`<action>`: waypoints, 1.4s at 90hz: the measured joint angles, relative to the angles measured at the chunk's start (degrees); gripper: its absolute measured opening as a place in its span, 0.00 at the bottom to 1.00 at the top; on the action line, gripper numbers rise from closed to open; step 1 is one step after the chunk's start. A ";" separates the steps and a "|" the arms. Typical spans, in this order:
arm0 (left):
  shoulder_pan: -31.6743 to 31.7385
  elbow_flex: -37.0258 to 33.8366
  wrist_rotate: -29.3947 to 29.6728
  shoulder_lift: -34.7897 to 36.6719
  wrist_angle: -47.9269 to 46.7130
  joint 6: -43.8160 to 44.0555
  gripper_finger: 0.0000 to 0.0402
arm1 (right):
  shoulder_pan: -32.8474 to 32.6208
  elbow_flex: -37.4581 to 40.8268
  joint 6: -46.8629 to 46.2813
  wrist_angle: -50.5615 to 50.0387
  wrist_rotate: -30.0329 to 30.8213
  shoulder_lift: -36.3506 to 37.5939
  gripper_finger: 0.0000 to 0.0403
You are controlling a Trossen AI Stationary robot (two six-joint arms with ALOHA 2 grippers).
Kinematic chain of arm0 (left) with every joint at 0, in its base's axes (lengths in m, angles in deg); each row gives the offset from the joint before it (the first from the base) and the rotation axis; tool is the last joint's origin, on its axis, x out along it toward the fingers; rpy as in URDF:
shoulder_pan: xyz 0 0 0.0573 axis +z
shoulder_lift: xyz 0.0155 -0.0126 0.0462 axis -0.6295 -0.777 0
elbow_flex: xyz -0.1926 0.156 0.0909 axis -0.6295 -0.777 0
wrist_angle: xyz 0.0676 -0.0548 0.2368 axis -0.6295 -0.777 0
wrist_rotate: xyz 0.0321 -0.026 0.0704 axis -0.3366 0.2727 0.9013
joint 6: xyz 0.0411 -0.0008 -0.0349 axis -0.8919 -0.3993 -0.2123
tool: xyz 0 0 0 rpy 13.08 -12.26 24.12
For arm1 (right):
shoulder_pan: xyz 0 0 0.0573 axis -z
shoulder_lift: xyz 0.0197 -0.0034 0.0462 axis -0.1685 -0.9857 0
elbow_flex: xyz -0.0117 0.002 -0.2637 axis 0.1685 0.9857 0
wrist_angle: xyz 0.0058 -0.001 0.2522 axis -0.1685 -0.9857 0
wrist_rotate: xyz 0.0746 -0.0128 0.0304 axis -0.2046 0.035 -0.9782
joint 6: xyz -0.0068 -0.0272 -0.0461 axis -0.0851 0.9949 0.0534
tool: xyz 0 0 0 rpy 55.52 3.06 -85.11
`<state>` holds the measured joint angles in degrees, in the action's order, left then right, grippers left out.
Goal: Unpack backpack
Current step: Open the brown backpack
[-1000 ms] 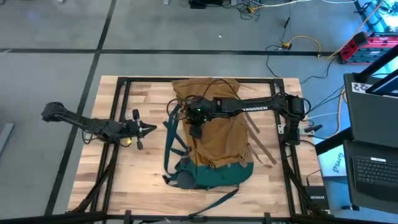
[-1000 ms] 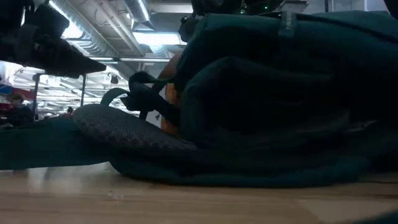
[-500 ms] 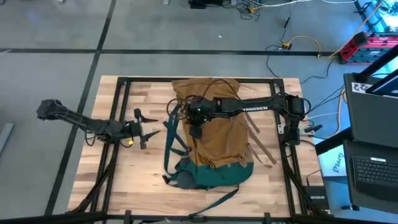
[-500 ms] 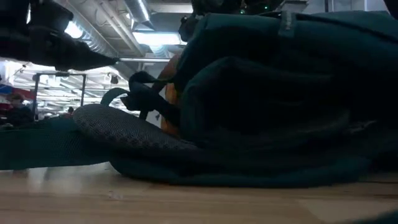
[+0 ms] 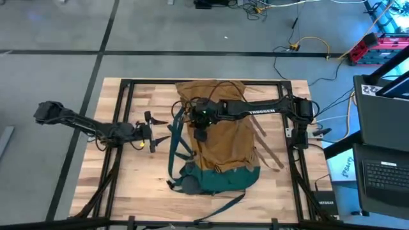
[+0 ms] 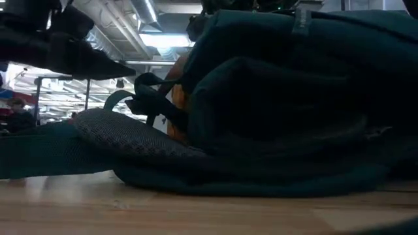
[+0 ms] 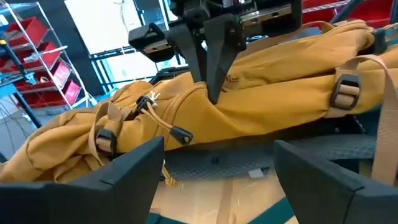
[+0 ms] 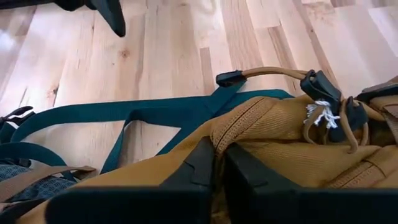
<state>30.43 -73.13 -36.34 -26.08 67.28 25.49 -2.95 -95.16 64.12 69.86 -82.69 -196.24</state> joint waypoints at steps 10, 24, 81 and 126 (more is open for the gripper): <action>1.27 1.85 -0.16 -1.78 0.44 -0.93 0.71 | 0.01 0.00 0.08 0.02 0.00 0.02 0.01; 3.19 3.93 -0.63 -2.86 0.11 -1.94 0.71 | 0.00 0.00 0.19 0.01 0.00 0.03 0.01; 13.82 6.19 -10.25 -16.38 5.87 0.93 0.71 | -0.38 -0.04 1.51 0.04 -1.01 0.06 0.01; 17.27 12.35 -15.63 -33.04 14.79 0.41 0.71 | -1.12 -0.07 1.64 0.24 -1.03 0.08 0.01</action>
<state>47.70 -60.79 -51.97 -59.12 82.07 25.90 -4.07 -95.22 65.76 70.10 -83.72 -196.16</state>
